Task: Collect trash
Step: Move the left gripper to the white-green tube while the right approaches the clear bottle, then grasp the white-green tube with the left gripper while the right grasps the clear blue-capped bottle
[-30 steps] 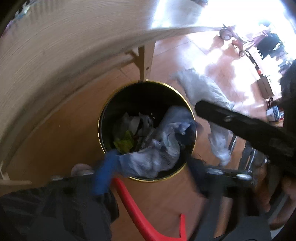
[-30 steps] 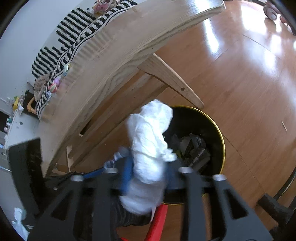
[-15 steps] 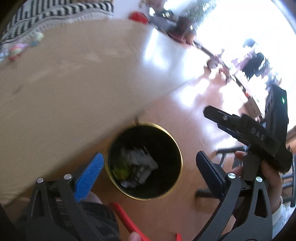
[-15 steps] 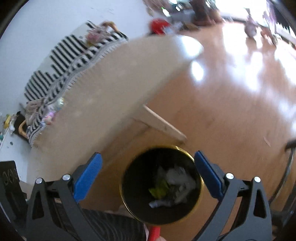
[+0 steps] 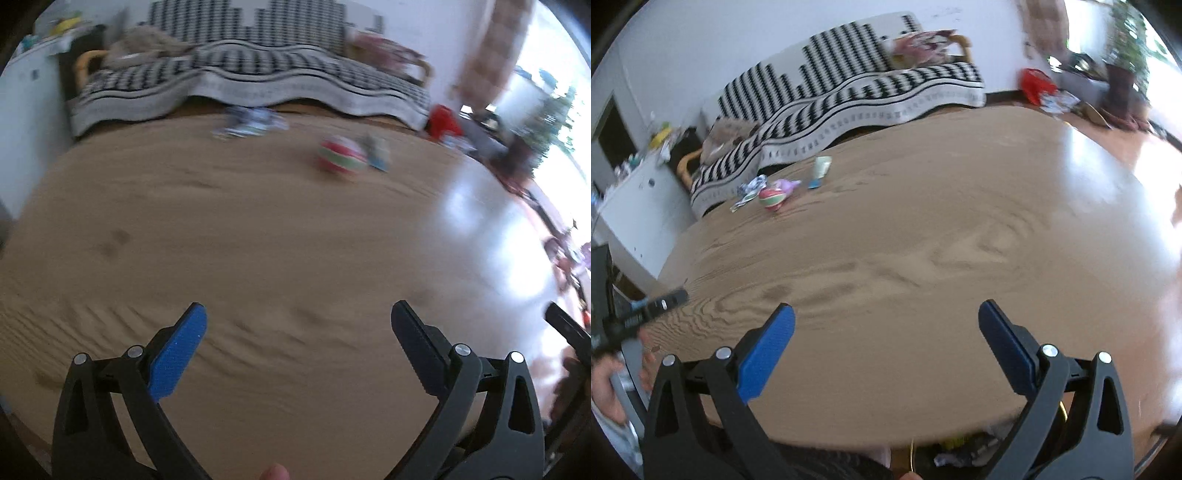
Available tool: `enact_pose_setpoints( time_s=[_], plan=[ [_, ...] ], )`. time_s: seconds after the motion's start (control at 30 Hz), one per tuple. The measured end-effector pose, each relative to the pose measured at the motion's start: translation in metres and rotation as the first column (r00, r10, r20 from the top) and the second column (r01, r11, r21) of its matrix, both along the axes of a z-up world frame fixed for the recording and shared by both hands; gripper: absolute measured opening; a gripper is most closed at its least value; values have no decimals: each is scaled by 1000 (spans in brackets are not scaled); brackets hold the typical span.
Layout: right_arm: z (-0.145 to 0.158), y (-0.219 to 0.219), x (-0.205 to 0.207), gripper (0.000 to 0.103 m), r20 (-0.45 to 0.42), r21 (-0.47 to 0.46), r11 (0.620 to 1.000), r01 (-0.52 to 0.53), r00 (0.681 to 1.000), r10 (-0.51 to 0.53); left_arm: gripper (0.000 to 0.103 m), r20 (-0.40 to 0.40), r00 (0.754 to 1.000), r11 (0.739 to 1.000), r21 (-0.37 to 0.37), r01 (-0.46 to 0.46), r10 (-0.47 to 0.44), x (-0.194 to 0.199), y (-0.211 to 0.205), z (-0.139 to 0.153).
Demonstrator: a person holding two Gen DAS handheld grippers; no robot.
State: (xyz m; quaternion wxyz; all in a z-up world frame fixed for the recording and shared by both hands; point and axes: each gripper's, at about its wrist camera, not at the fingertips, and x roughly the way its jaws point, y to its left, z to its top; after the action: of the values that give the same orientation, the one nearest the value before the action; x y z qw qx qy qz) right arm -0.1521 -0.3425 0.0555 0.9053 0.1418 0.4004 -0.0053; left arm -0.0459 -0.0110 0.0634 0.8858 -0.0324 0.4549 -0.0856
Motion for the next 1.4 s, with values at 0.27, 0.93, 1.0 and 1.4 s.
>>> enact_pose_setpoints(
  time_s=[0.27,0.93,1.0,1.4],
  plan=[
    [28,44,110,96,-26,-64,993,-97,995,95,97,-47,999,999,33,-11,13,113,54,2],
    [-64,113,399,97,-245,-209,964,-166,963,113,98,-88,979,966,167,196,-183,302,31,-61],
    [-65,115,398,97,-202,-239,954,-181,970,133,98,-66,979,965,163,204,-195,303,30,-62],
    [-70,92,375,97,-151,-234,954,-189,976,156,50,7,961,949,158,274,-278,285,12,-55]
  ],
)
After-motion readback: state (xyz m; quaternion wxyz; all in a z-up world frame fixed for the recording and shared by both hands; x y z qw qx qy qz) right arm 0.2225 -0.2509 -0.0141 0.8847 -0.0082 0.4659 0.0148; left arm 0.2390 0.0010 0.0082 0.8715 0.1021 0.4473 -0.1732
